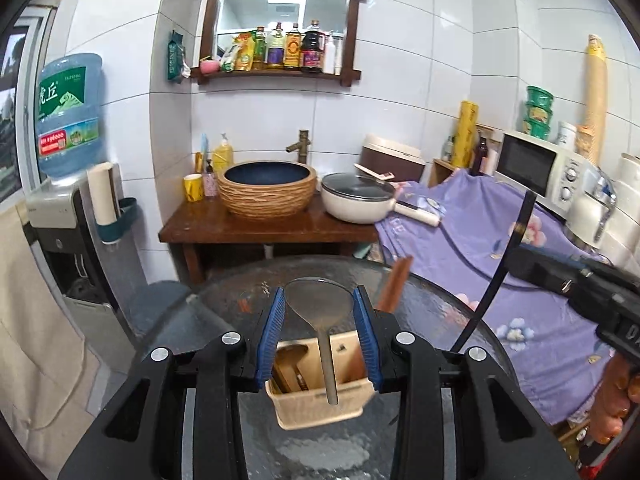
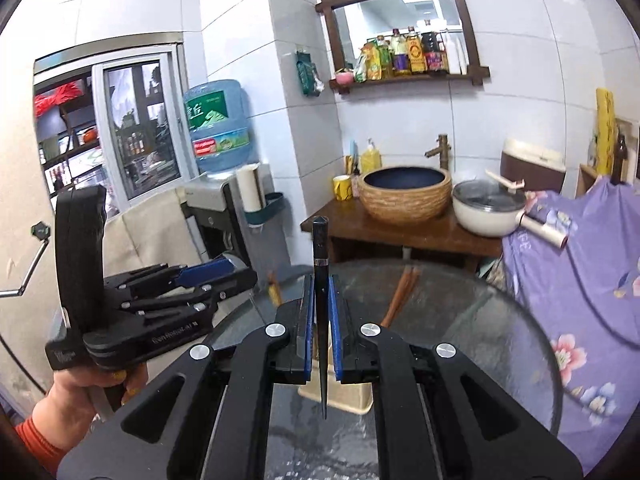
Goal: Organize utensils
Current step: 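Carry the clear spoon and black chopstick over the holder and lower them inside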
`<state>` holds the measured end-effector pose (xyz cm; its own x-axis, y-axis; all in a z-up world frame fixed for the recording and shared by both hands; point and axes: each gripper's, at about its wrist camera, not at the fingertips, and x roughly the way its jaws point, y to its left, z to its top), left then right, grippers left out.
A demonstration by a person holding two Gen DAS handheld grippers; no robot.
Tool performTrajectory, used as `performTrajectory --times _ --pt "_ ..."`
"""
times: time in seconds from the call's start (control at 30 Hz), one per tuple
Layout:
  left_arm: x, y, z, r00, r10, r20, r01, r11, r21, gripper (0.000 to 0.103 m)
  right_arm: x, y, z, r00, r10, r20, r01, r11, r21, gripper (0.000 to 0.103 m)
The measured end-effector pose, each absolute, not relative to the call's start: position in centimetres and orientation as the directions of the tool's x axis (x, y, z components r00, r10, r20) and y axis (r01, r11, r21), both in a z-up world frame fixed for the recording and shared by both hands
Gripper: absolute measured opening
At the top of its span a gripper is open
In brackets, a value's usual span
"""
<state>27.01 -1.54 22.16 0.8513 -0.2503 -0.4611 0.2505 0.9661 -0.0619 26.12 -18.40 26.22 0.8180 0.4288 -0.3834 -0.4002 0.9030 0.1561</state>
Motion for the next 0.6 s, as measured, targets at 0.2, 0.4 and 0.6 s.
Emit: performTrajectory --times 0.2,0.4,0.6 --pt "29.0 -1.4 22.1 0.863 -0.217 -0.457 0.212 0.975 -0.062 0.035 28.1 -17.7 27.9 0.858 0.390 -0.334 -0.363 0.921 0.143 0.008" --pt "30.4 -1.3 19.4 0.851 -0.191 -0.490 0.188 0.981 -0.057 0.035 31.1 -17.4 24.9 0.865 0.363 -0.347 -0.312 0.930 0.194 0.008" --pt "30.8 -1.6 15.6 0.829 -0.185 -0.527 0.196 0.980 -0.036 0.035 33.1 -17.0 20.1 0.847 0.342 -0.407 -0.285 0.938 0.195 0.008"
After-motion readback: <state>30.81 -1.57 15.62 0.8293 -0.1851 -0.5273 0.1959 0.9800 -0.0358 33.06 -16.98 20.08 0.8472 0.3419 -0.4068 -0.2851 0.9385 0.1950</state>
